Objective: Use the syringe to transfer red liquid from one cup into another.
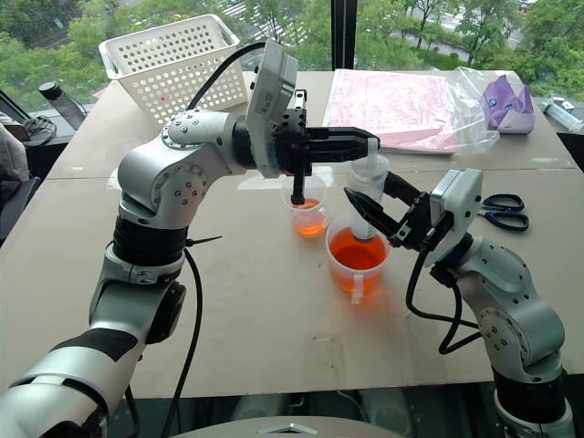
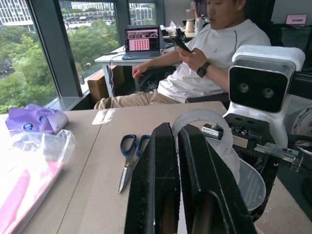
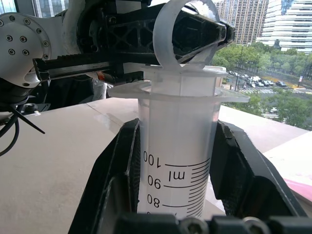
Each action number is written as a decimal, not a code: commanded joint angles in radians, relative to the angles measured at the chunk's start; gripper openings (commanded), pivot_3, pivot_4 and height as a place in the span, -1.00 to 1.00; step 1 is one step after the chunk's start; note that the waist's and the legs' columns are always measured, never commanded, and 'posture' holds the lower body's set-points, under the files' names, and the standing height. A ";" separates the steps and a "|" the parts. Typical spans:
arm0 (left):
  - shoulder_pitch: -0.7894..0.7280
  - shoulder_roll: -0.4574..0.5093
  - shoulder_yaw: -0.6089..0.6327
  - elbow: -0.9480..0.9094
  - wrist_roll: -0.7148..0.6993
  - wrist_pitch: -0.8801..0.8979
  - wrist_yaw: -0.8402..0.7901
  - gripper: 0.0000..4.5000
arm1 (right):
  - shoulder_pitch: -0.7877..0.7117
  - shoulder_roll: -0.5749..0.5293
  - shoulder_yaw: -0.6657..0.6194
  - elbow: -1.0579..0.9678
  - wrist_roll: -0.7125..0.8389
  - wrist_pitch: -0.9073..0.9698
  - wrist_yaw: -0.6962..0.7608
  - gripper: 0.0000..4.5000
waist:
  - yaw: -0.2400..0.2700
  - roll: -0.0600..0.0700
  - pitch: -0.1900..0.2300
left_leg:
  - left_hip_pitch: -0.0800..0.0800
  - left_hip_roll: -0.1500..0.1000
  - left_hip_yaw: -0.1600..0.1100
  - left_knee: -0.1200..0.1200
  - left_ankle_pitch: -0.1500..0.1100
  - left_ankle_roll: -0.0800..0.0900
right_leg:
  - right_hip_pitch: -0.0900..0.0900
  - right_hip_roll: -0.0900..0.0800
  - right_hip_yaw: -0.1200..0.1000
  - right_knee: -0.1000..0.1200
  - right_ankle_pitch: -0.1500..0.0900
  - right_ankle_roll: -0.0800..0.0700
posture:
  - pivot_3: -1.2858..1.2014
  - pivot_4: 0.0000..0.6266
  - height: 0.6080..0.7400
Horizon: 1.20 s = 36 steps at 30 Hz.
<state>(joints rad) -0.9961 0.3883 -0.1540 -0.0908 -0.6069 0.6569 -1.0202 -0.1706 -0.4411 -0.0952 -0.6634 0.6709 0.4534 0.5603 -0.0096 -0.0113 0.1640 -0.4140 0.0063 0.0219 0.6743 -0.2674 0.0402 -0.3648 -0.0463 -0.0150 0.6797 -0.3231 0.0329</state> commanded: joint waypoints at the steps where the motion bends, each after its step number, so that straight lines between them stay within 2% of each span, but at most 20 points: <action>1: -0.040 -0.019 0.055 -0.031 -0.022 -0.004 0.037 -0.95 | 0.016 -0.010 0.022 -0.027 0.001 -0.009 0.014 -0.33 | 0.000 0.000 0.000 | 0.000 0.000 0.000 0.000 0.000 0.000 | 0.000 0.000 0.000 0.000 0.000 0.000 | 0.03 -0.52 1.00; 16: -0.069 -0.043 0.083 -0.012 -0.024 -0.005 0.059 -0.95 | 0.054 -0.023 0.061 -0.001 -0.044 -0.036 0.028 -0.33 | 0.000 0.000 0.000 | 0.000 0.000 0.000 0.000 0.000 0.000 | 0.000 0.000 0.000 0.000 0.000 0.000 | 0.03 -0.52 1.00; 34: -0.054 -0.014 0.095 -0.034 -0.076 0.062 0.018 -0.95 | 0.036 -0.008 0.068 0.003 -0.037 -0.039 0.010 -0.33 | -0.001 0.000 0.000 | 0.000 0.000 0.000 0.001 0.000 0.000 | 0.000 0.000 0.000 0.001 0.000 0.000 | 0.03 -0.52 1.00; 36: -0.047 -0.003 0.092 -0.046 -0.090 0.077 0.006 -0.70 | 0.030 -0.007 0.065 0.001 -0.031 -0.037 0.005 -0.33 | -0.001 0.000 0.000 | 0.000 0.000 0.000 0.001 0.000 0.000 | 0.000 0.000 0.000 0.001 0.000 0.000 | 0.03 -0.52 1.00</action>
<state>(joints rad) -1.0142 0.3847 -0.1127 -0.0883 -0.6628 0.7418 -1.0090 -0.1365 -0.4464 -0.0498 -0.6464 0.6342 0.4092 0.5594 -0.0106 -0.0114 0.1639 -0.4139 0.0063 0.0218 0.6752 -0.2674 0.0402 -0.3646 -0.0462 -0.0149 0.6802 -0.3231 0.0330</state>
